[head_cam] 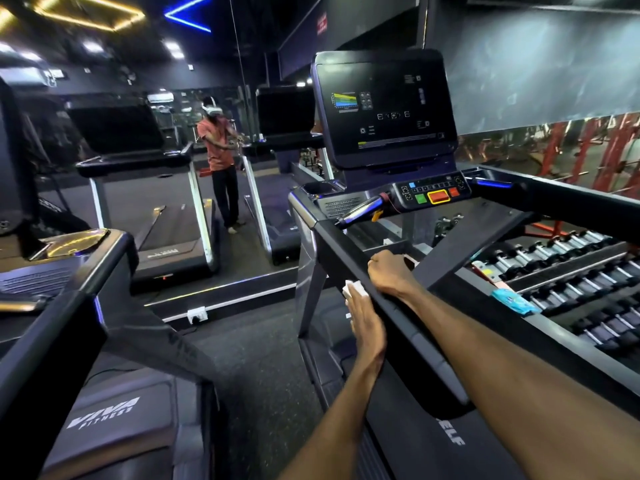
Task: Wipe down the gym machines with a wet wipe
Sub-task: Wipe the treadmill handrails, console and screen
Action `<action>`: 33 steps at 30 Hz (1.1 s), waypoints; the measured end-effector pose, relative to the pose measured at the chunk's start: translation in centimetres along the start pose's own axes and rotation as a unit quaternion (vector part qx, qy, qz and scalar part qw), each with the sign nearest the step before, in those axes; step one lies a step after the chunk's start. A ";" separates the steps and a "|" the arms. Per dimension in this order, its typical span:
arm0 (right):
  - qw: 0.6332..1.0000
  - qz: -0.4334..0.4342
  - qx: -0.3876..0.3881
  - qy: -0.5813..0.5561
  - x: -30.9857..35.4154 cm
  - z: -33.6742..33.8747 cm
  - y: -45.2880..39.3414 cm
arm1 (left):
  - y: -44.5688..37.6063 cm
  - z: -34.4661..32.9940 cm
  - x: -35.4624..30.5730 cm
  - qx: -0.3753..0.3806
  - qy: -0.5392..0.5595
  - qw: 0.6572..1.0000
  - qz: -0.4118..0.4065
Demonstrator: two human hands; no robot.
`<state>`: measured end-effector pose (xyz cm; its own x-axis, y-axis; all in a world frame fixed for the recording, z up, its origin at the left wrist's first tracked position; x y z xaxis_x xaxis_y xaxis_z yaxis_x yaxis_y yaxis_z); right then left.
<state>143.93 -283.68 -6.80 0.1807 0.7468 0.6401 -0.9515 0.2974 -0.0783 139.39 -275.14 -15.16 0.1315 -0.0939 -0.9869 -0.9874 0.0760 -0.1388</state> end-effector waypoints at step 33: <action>0.998 0.049 0.027 -0.001 -3.6 3.0 10.2 | 12.1 -3.4 -0.5 -0.013 0.035 0.999 -0.009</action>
<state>132.82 -285.15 -7.59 0.0853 0.7690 0.6335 -0.9768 0.1900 -0.0992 127.04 -277.58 -16.04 0.1429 -0.1650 -0.9759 -0.9871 0.0476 -0.1526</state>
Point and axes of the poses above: each hand's wrist, its own y-axis away from the middle knuckle, its own z-axis out of the back of the hand, x = y × z, the point moved 4 cm from there along -y, towards the middle knuckle, and after that the axes turned 2 degrees about x, right-handed, at the moved point
